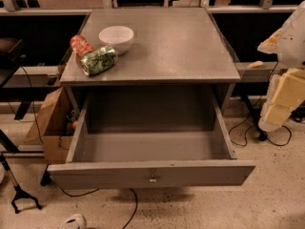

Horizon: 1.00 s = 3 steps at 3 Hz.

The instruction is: Place green can into top drawer

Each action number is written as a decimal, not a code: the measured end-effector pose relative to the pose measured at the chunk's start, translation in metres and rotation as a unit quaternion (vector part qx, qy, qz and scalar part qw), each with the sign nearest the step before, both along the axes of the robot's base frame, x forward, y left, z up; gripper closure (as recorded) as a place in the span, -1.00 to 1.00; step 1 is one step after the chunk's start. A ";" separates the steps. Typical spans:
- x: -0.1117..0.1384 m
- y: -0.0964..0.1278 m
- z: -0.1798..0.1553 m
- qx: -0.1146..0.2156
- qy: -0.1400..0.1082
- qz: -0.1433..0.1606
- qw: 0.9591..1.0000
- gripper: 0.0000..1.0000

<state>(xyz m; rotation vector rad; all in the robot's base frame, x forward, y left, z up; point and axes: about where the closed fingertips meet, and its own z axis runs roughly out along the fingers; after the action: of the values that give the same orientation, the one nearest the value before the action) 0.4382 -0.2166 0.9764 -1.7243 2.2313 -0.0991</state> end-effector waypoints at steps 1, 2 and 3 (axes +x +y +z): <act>0.000 0.000 0.000 0.000 0.000 0.000 1.000 -1.00; 0.000 0.005 0.002 0.010 -0.013 0.010 1.000 -1.00; 0.004 0.028 -0.007 0.046 -0.019 -0.008 0.999 -1.00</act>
Offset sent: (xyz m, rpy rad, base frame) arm -0.0004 0.0104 -0.0010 0.0457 -0.0374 0.0494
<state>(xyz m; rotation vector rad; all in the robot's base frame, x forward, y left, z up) 0.4425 -0.1885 0.9696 -1.6436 2.1884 -0.0319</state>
